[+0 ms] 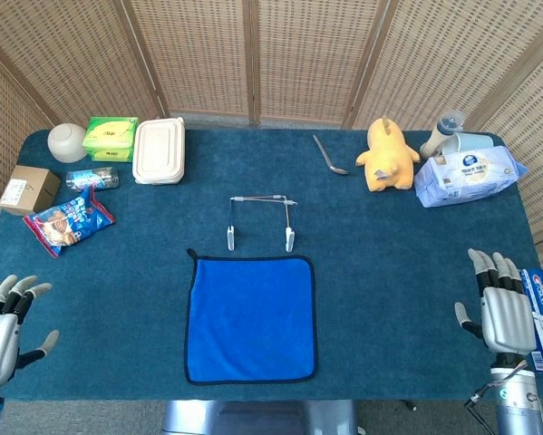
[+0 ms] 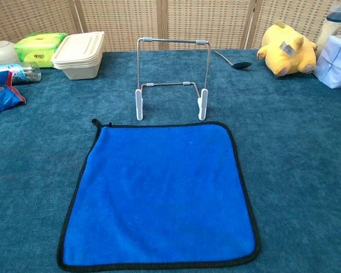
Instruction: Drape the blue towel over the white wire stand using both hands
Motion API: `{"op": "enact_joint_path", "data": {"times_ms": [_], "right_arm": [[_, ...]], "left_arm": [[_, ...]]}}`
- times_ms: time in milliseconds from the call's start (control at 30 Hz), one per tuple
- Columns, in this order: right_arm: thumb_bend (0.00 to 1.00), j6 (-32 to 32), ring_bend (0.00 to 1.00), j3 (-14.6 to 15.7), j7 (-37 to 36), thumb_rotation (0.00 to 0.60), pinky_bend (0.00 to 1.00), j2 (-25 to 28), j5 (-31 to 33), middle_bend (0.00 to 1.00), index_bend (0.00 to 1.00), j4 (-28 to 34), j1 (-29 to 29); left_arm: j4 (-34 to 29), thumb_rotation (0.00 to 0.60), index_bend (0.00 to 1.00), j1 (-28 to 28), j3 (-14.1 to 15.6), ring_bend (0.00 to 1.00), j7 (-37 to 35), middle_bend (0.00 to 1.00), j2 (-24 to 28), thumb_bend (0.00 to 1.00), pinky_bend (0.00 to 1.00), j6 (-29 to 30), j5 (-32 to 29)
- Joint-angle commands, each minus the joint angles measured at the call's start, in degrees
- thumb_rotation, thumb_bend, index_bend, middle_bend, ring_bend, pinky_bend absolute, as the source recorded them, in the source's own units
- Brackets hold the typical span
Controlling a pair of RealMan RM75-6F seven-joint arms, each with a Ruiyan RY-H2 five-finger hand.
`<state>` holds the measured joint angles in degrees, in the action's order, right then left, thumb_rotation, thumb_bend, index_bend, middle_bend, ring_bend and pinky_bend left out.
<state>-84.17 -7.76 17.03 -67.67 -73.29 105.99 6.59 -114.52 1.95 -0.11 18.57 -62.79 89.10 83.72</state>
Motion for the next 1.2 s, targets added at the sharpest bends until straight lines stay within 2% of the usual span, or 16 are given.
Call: {"op": "enact_joint_path", "data": {"times_ms": [33, 733, 1000, 1200], "right_arm": [[0.33, 0.1, 0.0, 0.0, -0.1, 0.6, 0.0, -0.2, 0.3, 0.11, 0.05, -0.2, 0.0], [0.32, 0.7, 0.0, 0.0, -2.3, 0.6, 0.0, 0.5, -1.2, 0.11, 0.06, -0.4, 0.3], [0.33, 5.4, 0.0, -0.4, -6.8, 0.6, 0.0, 2.6, -3.8, 0.12, 0.1, -0.3, 3.2], [0.33, 10.3, 0.03, -1.3, -11.2, 0.6, 0.0, 3.8, -7.7, 0.12, 0.13, 0.1, 7.3]], "left_arm": [[0.0, 0.6, 0.24, -0.1, 0.0, 0.1, -0.1, 0.18, -0.1, 0.37, 0.05, -0.2, -0.2], [0.4, 0.6, 0.25, -0.5, 0.0, 0.12, -0.3, 0.19, 0.5, 0.37, 0.06, -0.2, 1.1], [-0.1, 0.6, 0.27, -1.4, -0.5, 0.14, -4.4, 0.21, 1.3, 0.36, 0.08, -0.9, 2.2], [-1.6, 0.6, 0.28, -3.1, -1.3, 0.16, -6.2, 0.23, 4.7, 0.37, 0.12, -2.6, 3.2]]}}
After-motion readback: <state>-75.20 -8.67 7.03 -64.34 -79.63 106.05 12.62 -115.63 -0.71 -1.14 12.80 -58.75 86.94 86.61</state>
